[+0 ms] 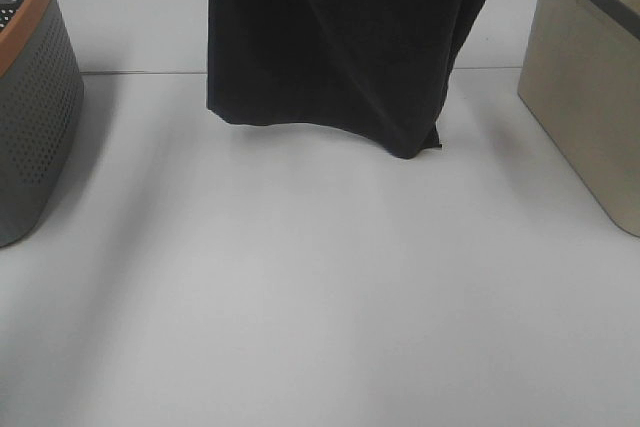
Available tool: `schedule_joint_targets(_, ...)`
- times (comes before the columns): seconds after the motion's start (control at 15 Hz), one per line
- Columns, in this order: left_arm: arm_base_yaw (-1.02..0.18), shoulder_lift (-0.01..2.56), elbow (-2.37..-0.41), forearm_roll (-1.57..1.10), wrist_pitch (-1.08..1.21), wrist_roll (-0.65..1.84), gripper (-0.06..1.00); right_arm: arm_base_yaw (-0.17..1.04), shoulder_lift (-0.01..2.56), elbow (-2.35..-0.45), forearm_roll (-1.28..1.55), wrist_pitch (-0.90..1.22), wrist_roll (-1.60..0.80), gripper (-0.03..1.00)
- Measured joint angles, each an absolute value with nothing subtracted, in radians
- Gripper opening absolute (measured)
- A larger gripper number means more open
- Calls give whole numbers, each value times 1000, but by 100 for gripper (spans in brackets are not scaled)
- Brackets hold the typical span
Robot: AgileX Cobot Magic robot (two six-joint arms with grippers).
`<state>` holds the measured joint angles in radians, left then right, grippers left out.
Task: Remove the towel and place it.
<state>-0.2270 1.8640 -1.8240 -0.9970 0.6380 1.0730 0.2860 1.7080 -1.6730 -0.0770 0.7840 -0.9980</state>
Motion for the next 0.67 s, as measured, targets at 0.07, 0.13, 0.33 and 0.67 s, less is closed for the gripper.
schedule_joint_targets(0.07, -222, 1849, -1780, -1042, 604, 1121, 0, 286, 1709, -1673, -84, 781, -1024, 2)
schedule_joint_targets(0.13, -208, 1832, -1710, -1132, 562, 1210, 0, 286, 1713, -1673, -97, 753, -1052, 2)
schedule_joint_targets(0.33, -182, 1833, -1589, -1587, 516, 1724, 0, 286, 1775, -1673, -184, 521, -1025, 2)
schedule_joint_targets(0.67, -182, 1904, -1649, -1719, 464, 2100, 0, 269, 1883, -1678, -239, 134, -936, 2)
